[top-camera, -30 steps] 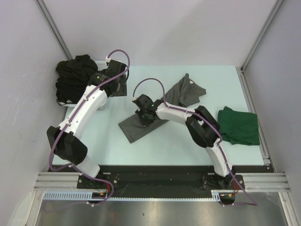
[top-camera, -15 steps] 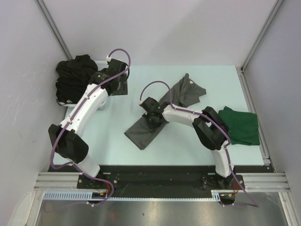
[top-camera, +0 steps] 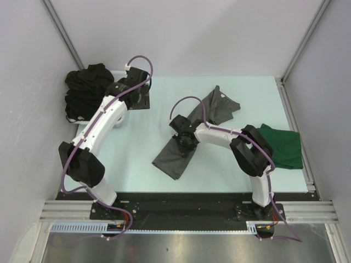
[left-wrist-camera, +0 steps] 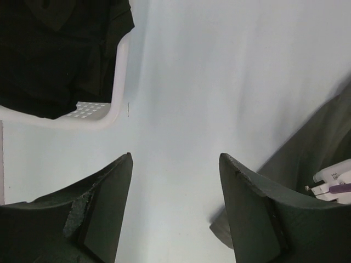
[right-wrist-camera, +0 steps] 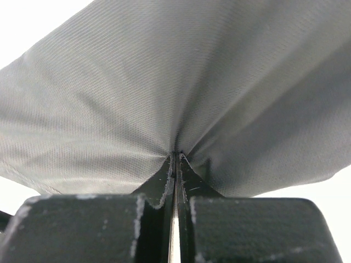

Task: Fold and stack the t-shirts
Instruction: Rotate the tshirt 90 degrees

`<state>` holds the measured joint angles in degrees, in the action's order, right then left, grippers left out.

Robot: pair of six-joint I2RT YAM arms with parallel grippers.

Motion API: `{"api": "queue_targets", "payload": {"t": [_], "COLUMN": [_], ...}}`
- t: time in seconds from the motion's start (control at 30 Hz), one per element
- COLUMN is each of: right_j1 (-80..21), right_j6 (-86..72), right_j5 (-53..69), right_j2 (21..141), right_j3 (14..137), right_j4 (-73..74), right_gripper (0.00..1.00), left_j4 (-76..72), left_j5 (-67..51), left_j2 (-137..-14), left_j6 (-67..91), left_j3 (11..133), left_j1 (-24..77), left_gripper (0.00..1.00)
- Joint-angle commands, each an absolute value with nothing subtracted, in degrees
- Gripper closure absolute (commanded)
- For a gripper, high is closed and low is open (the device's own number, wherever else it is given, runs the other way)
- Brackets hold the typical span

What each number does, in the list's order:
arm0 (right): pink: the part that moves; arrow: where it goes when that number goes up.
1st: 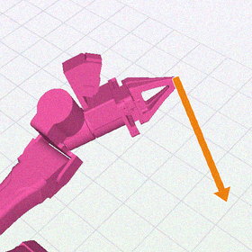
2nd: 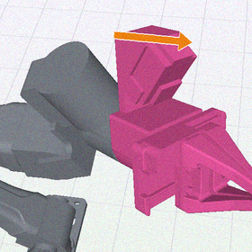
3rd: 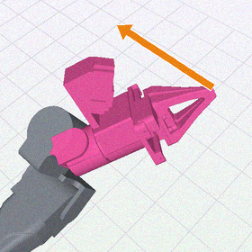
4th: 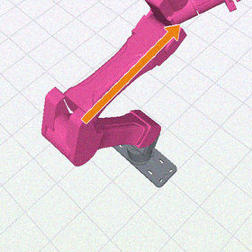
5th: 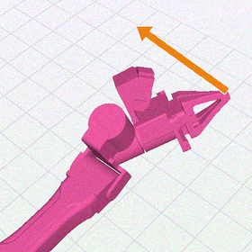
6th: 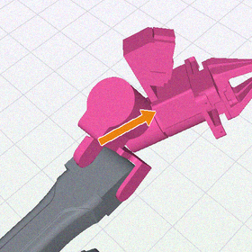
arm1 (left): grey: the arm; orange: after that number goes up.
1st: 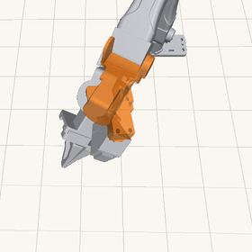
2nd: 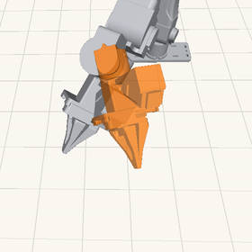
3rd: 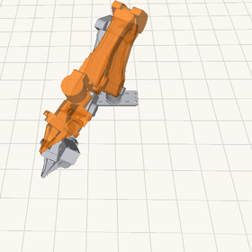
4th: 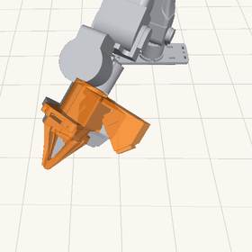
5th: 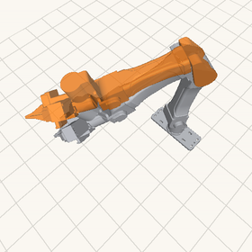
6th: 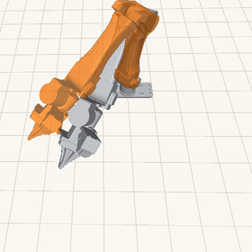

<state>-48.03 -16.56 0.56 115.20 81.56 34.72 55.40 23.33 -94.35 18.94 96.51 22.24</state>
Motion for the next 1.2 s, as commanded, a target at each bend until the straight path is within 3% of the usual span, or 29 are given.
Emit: {"api": "queue_targets", "payload": {"t": [0.0, 0.43, 0.87, 1.0, 1.17], "right_j1": [-47.72, -50.18, -47.91, -45.62, -43.42], "right_j6": [-17.66, -23.81, -23.82, -24.26, -25.05], "right_j5": [-0.53, -1.14, -15.37, -18.45, -18.72], "right_j2": [112.86, 106.7, 105.3, 102.31, 98.18], "right_j3": [77.96, 75.14, 93.94, 98.34, 97.65], "right_j4": [46.23, 50.62, 55.98, 58.18, 58.89], "right_gripper": [1.0, 1.0, 0.96, 0.96, 0.91], "left_j4": [53.7, 52.56, 51.33, 50.36, 47.12], "left_j5": [22.06, 18.02, 10.73, 6.25, -9.2], "left_j2": [-95.62, -100.81, -107.48, -111.96, -119.34], "left_j6": [17.75, 17.14, 16.17, 15.56, 15.56], "left_j3": [100.1, 104.5, 107.31, 109.94, 115.83], "left_j1": [21.53, 21.01, 19.16, 18.46, 18.54], "left_gripper": [0.3, 0.3, 0.3, 0.33, 0.4]}}
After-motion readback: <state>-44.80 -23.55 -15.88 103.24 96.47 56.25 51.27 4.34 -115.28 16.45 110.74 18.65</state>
